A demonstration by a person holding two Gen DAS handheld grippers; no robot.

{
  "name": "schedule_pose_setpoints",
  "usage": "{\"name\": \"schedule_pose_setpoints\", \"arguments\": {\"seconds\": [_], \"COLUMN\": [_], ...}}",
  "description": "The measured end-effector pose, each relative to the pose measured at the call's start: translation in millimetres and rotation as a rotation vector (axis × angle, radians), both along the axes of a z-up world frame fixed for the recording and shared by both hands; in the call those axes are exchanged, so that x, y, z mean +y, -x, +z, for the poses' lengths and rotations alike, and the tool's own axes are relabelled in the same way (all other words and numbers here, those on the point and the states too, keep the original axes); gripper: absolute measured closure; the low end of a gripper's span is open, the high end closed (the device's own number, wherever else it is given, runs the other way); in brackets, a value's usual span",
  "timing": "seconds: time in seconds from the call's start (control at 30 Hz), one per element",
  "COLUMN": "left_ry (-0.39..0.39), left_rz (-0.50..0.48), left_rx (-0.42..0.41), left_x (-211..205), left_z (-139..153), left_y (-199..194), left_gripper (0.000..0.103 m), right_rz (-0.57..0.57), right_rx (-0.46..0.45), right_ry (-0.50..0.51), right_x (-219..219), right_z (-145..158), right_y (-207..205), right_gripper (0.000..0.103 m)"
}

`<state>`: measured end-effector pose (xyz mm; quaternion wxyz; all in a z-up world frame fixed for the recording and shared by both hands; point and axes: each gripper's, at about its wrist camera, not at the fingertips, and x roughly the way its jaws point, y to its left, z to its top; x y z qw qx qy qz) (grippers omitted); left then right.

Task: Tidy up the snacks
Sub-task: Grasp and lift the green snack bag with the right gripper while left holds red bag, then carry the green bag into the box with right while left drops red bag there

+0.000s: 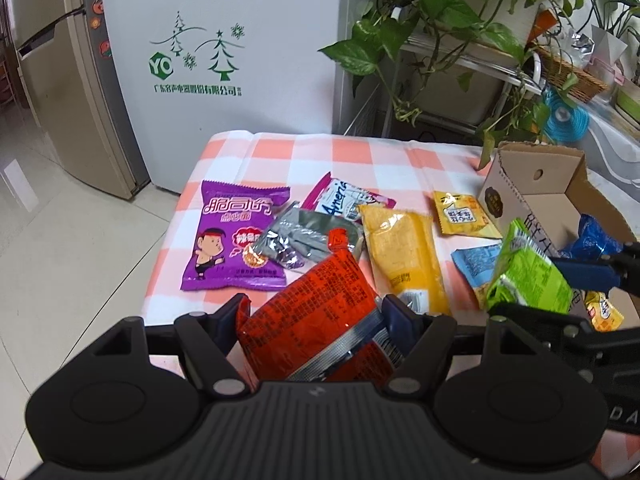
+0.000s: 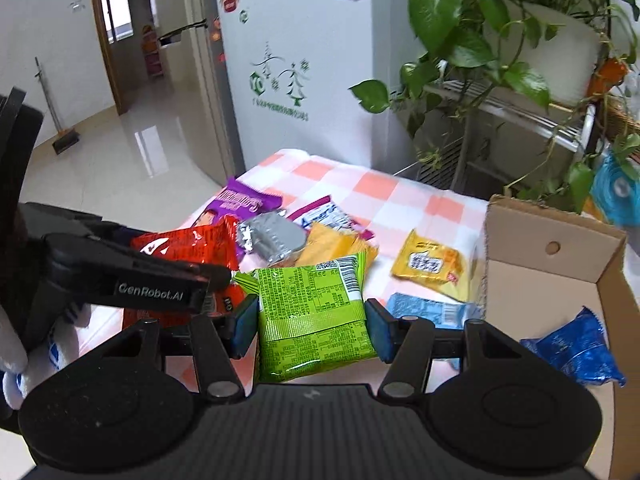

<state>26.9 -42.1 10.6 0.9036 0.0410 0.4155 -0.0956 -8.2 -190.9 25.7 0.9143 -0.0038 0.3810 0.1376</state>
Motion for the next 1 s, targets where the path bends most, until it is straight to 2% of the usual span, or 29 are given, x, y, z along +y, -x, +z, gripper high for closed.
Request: {"name": "schedule_pose_setpoints", "arguments": {"seconds": [0.47,0.8,0.9,1.0], "left_ry": [0.004,0.044,0.06,0.082], "left_rz": [-0.019,-0.071,-0.105,-0.119], "left_rx": [-0.041,-0.057,-0.062,-0.065], "left_x": [-19.9,-38.9,-46.0,-53.3], "left_z": [9.6,15.1,17.3,17.7], "left_y": [-0.2,0.7,2.6,4.2], "left_gripper": [0.031,0.031,0.038,0.038], "right_rz": [-0.084,-0.15,-0.175,-0.202], "right_rx": [-0.052,-0.087,-0.092,-0.099], "right_ry": [-0.005,-0.017,-0.029,-0.035], "right_x": [-25.6,-56.1,-68.8,-79.4], "right_z": [19.2,36.1,41.6,45.0], "right_y": [-4.8,-9.6,-10.8,-11.4], "right_gripper": [0.04,0.04,0.04,0.04]}}
